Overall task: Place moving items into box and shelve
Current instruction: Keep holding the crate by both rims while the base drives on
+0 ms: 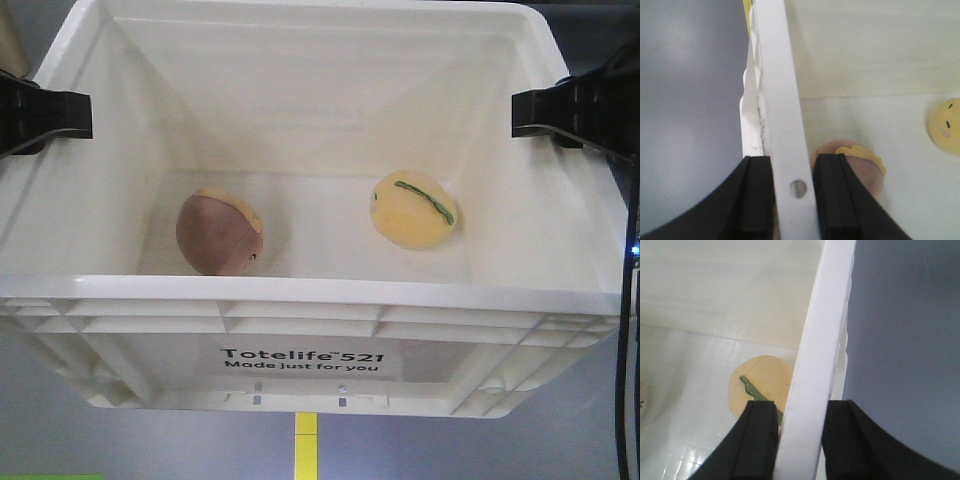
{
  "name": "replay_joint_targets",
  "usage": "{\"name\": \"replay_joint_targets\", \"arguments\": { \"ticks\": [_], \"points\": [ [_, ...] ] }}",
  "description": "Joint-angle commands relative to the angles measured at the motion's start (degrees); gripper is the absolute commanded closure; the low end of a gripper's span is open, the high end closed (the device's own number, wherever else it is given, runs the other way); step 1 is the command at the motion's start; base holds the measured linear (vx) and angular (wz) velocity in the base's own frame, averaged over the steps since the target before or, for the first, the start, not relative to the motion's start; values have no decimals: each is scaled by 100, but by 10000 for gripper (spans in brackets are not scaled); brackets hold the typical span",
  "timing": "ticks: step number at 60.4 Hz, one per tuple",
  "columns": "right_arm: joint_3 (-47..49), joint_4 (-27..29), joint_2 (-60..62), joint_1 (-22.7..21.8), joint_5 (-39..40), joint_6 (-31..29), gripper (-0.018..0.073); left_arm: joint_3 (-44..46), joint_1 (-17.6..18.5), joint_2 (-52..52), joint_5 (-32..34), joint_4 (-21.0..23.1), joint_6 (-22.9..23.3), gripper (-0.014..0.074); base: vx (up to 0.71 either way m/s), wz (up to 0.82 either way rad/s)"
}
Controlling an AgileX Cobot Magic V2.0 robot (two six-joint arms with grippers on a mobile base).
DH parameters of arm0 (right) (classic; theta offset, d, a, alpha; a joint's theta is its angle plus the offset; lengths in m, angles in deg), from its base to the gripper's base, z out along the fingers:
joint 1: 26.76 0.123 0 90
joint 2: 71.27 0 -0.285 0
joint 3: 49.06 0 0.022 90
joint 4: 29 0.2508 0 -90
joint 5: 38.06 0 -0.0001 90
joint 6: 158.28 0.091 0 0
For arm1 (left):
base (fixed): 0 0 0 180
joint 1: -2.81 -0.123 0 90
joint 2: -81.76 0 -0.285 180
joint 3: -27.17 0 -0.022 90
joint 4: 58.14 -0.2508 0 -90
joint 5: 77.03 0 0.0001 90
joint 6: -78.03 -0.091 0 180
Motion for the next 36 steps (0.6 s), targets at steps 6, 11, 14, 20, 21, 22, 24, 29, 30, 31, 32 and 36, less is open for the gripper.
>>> {"name": "replay_joint_targets", "arguments": {
  "ticks": [6,11,14,20,21,22,24,29,30,31,32,36],
  "points": [
    [231,-202,181,-39,658,-106,564,242,12,-216,823,-52,12,603,18,14],
    [231,-202,181,-39,658,-106,564,242,12,-216,823,-52,12,603,23,20],
    [231,-202,181,-39,658,-106,564,242,12,-216,823,-52,12,603,26,20],
    [231,-202,181,-39,658,-106,564,242,12,-216,823,-52,12,603,30,18],
    [231,-202,181,-39,658,-106,564,242,12,-216,823,-52,12,603,34,12],
    [231,-202,181,-39,658,-106,564,242,12,-216,823,-52,12,603,34,12],
    [231,-202,181,-39,658,-106,564,242,12,-216,823,-52,12,603,36,11],
    [231,-202,181,-39,658,-106,564,242,12,-216,823,-52,12,603,38,7],
    [231,-202,181,-39,658,-106,564,242,12,-216,823,-52,12,603,41,1],
    [231,-202,181,-39,658,-106,564,242,12,-216,823,-52,12,603,42,1],
    [231,-202,181,-39,658,-106,564,242,12,-216,823,-52,12,603,42,1],
    [231,-202,181,-39,658,-106,564,242,12,-216,823,-52,12,603,44,-1]
  ]
}}
